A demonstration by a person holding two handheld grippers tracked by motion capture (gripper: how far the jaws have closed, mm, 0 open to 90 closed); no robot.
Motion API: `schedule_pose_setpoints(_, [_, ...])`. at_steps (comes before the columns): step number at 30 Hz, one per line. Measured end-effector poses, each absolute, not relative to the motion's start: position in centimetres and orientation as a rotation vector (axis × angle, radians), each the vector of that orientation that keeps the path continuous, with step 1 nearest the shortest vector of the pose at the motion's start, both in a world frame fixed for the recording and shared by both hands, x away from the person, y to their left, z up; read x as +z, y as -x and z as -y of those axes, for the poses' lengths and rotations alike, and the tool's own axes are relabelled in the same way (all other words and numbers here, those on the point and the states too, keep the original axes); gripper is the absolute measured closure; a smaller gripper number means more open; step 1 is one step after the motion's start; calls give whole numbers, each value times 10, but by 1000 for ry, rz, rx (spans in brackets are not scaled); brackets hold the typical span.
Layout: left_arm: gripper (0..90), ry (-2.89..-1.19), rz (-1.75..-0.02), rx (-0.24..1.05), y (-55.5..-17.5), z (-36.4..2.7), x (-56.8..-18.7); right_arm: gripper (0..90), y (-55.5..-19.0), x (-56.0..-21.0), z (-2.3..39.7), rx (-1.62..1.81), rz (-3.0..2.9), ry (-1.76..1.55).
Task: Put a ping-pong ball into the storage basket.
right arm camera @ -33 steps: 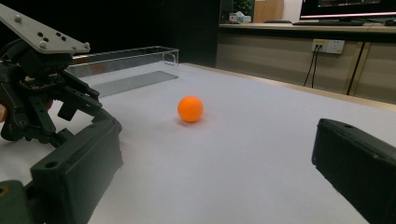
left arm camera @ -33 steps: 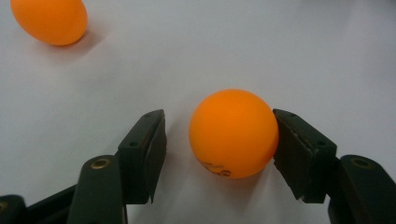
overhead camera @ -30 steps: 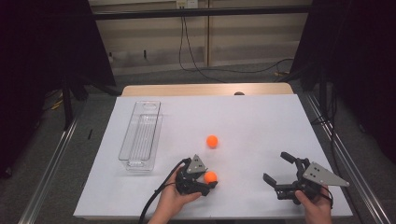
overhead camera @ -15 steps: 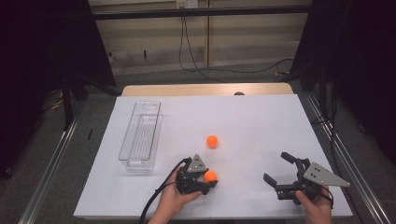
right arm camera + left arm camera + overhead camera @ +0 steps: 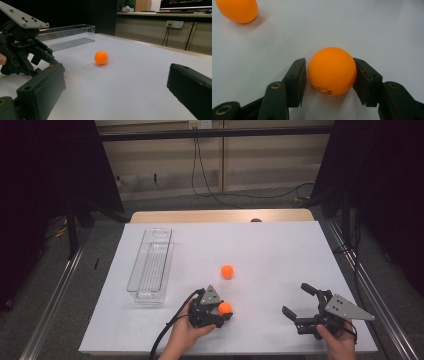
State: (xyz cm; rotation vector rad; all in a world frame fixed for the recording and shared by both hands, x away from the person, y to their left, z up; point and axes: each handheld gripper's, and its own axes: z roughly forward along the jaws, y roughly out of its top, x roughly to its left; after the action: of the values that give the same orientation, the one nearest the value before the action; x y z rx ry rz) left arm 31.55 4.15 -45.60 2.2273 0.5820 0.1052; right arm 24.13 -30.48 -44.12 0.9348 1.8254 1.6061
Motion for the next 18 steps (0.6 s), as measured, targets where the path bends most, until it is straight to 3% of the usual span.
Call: schedule_pose_setpoints(18, [505,-2224,-576,97,-315,-41,-456,11,-241,-442,305,1606,-1826,-935])
